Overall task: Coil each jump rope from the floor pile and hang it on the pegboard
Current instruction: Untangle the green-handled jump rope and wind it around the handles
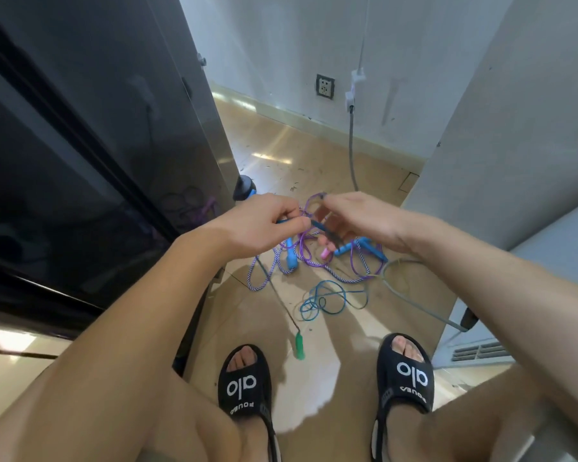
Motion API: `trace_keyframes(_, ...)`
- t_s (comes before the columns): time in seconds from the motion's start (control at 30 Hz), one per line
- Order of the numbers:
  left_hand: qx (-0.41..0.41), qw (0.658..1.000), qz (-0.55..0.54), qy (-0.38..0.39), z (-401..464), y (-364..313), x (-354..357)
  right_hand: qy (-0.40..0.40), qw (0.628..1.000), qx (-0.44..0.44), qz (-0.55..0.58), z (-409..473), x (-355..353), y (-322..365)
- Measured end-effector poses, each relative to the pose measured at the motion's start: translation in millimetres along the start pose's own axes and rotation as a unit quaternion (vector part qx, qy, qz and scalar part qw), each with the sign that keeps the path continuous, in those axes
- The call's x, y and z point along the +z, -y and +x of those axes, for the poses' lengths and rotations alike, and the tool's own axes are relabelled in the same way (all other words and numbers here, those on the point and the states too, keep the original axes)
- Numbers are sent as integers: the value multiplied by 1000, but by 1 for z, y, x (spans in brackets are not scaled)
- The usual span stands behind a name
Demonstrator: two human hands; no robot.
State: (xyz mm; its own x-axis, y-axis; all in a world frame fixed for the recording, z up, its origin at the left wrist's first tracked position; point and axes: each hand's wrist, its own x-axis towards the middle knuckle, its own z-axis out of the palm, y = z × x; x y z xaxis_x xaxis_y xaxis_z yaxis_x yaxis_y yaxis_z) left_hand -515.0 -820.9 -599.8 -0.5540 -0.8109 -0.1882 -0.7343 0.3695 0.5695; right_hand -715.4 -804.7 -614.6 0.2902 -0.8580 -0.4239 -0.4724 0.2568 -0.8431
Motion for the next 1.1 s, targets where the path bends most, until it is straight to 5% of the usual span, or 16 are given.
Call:
trace_keyframes(0.2, -2, 997, -76, 9, -2, 3, -6, 2, 997, -71, -12, -4, -10, 7)
trace_keyframes(0.4, -21, 994, -89, 54, -5, 2, -6, 19, 998, -52, 17, -6, -18, -1)
trace_keyframes(0.6, -24, 990, -134, 37, -7, -2, -12, -39, 997, -58, 11, -5, -32, -4)
trace_keyframes(1.1, -24, 990, -140, 11, -13, 8, -13, -6, 995, -96, -22, -16, -20, 12)
